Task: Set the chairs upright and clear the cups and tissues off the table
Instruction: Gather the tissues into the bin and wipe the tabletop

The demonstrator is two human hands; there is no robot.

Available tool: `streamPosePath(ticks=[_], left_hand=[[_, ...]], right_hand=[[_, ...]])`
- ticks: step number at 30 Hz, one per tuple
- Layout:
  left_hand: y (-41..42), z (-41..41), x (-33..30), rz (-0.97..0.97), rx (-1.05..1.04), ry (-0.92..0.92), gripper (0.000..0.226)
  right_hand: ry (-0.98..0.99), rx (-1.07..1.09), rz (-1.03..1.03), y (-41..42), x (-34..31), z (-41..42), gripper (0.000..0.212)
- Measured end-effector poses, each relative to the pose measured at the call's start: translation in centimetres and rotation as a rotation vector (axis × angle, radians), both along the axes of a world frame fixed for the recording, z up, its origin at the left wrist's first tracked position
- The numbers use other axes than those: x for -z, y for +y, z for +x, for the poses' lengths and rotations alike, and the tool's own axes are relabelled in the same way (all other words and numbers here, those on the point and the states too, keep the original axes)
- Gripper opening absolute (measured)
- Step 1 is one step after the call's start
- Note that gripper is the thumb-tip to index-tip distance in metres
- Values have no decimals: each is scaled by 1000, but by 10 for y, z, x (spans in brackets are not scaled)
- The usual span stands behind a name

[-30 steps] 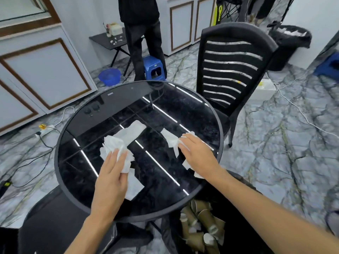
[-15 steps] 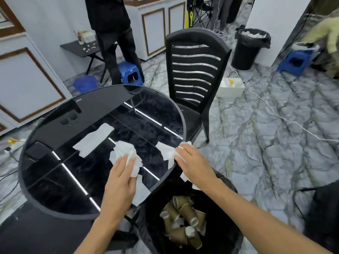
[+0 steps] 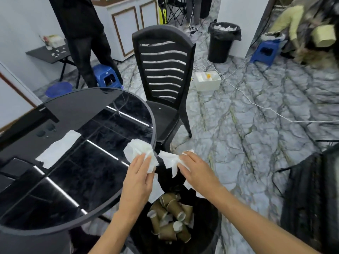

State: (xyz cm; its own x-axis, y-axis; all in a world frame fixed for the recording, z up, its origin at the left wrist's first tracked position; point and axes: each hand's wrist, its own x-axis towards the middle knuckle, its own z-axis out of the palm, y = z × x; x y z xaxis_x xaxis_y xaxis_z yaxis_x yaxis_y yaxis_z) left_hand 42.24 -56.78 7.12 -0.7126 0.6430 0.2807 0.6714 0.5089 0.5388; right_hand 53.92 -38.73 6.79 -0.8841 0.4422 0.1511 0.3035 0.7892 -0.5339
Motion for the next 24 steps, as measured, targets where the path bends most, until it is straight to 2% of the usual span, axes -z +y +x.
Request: streamPosePath(ticks=[2, 8, 10, 12, 21, 24], left_hand=[[7, 10, 2, -8, 5, -21, 44], [17, 26, 18, 7, 52, -6, 37], [19, 34, 24, 4, 50, -62, 36], [20, 39, 31, -4, 33, -113, 39], [9, 47, 91, -141, 30, -245, 34], [3, 52, 109, -159, 13, -301, 31]], right_hand=[[-4, -8, 28, 5, 5, 9, 25], [-75, 81, -29, 10, 20, 31, 47], [-106, 90, -50, 9, 29, 36, 61], [-128, 99, -51, 8, 38, 42, 66], [-200, 80, -123, -12, 79, 49, 66], [-251, 73, -158, -21, 98, 47, 54]])
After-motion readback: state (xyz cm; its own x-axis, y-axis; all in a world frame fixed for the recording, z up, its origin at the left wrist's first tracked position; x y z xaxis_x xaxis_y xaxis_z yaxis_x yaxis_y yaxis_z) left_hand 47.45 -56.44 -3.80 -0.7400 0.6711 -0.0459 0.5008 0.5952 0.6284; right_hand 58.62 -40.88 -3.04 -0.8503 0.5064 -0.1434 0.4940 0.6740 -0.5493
